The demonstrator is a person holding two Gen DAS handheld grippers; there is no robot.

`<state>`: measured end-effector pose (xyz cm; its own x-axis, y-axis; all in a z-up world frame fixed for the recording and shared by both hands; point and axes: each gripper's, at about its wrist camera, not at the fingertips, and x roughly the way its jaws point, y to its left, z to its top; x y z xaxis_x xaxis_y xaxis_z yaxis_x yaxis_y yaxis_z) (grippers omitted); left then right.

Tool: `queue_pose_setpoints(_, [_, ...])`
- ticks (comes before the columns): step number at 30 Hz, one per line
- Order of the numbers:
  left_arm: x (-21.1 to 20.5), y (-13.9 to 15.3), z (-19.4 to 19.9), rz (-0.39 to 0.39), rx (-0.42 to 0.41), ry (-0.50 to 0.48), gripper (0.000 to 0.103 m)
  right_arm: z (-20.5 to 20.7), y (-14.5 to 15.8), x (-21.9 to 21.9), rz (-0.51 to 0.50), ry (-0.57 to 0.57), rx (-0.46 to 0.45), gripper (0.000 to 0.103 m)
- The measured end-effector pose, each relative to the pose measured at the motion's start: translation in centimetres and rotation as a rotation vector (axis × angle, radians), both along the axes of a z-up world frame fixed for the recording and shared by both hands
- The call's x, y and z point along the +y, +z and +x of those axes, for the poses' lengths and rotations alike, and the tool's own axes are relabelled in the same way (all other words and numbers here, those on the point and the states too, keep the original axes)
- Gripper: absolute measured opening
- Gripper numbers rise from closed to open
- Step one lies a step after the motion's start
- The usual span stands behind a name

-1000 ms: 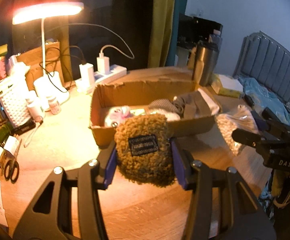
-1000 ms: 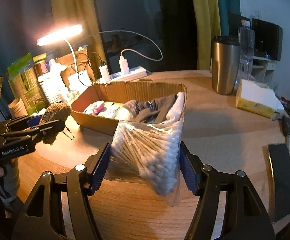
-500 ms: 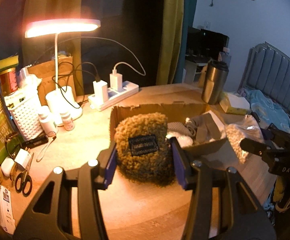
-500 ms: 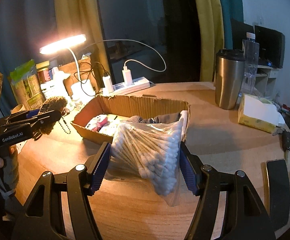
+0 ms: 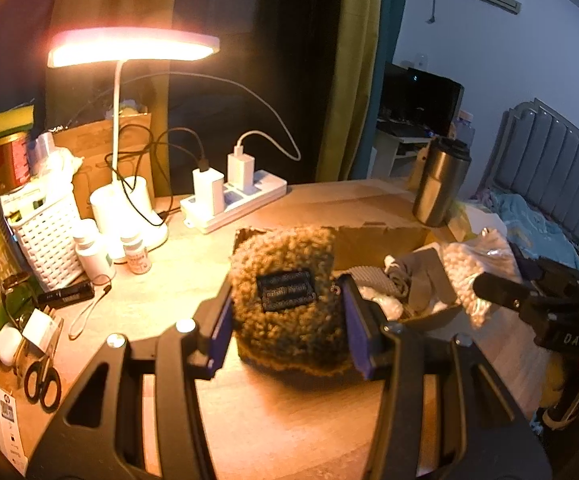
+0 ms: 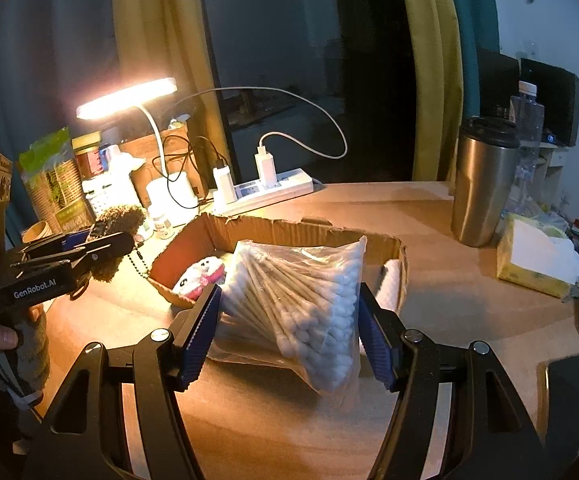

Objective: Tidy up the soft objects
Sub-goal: 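Carry the brown plush into the box with the left tool while the right tool carries the swab bag there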

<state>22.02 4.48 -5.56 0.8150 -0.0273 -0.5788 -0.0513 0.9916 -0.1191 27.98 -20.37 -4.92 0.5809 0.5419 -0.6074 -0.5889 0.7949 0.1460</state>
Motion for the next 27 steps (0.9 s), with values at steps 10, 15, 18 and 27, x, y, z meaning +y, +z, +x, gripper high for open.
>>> queue_pose_setpoints(10, [0.8, -0.4, 2.3, -0.014, -0.001, -0.013, 0.050, 2.4, -0.2, 2.0, -0.003, 0.013, 0.004, 0.069])
queue_pose_setpoints(15, [0.9, -0.9, 3.4, 0.021, -0.003, -0.003, 0.050, 3.7, -0.6, 3.2, -0.017, 0.025, 0.015, 0.069])
queue_pose_setpoints(18, [1.2, -1.4, 4.2, 0.006, 0.002, -0.008, 0.050, 4.5, -0.7, 4.0, -0.027, 0.037, 0.019, 0.069])
queue_pose_setpoints(27, [2.6, -3.6, 6.4, -0.064, 0.057, -0.027, 0.050, 6.4, -1.8, 6.6, -0.051, 0.072, 0.035, 0.069])
